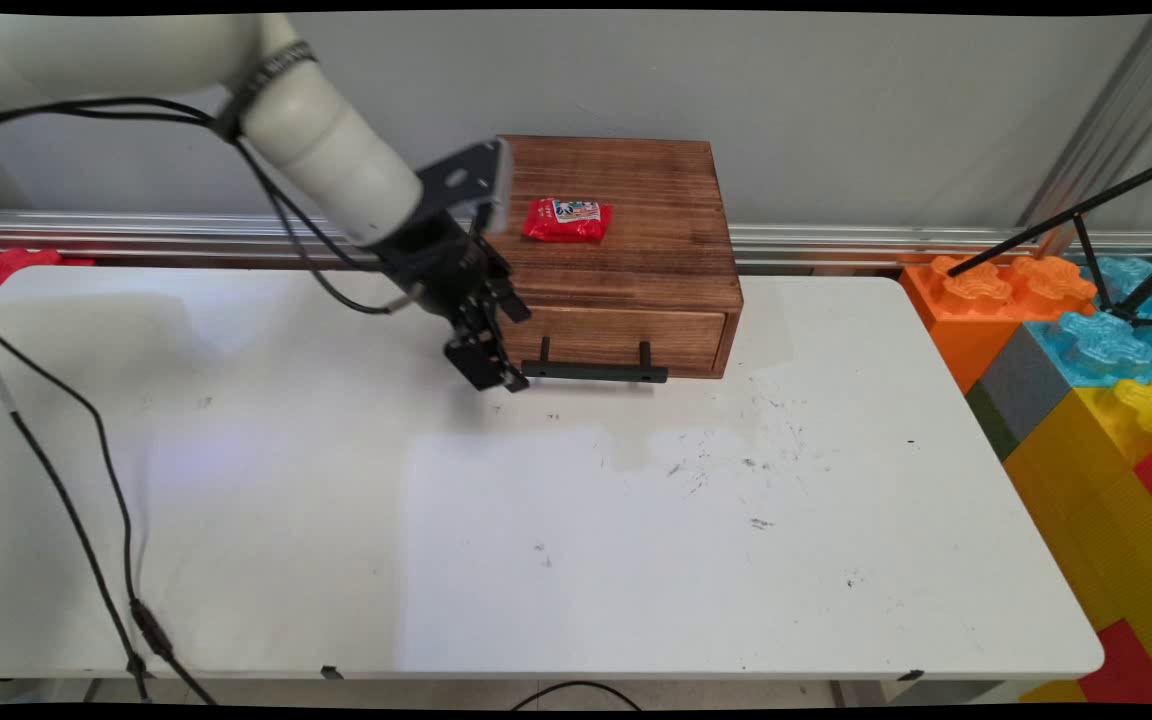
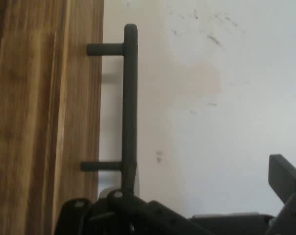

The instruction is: Open the drawer

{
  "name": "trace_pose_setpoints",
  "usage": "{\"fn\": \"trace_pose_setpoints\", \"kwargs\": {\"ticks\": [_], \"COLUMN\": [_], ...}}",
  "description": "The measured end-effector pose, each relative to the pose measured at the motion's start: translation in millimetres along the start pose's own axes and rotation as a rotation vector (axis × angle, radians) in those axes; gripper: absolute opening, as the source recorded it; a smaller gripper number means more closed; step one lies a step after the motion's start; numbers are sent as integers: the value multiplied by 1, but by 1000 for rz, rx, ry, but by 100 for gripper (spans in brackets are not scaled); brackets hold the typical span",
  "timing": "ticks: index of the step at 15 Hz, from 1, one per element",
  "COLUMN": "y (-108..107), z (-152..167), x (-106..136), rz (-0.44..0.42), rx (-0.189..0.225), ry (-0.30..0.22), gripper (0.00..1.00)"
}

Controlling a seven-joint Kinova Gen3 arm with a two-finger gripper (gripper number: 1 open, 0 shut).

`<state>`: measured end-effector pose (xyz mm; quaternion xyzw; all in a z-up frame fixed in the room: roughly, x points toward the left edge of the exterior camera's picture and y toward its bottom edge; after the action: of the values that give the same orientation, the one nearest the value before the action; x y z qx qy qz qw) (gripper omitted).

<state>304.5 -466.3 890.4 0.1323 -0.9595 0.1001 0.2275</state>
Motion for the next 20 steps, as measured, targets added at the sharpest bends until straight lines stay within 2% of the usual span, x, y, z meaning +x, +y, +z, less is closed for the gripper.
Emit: {"fn": "trace_pose_setpoints", "kwargs": {"ticks": [4,10,20], "y": [-10,-19,-20], "z": [42,94,147], "x": [14,27,32], "rz": [62,110,162], "rx": [4,-4,-17], "ry": [-41,-72,-98], "gripper": [100,100,100]}}
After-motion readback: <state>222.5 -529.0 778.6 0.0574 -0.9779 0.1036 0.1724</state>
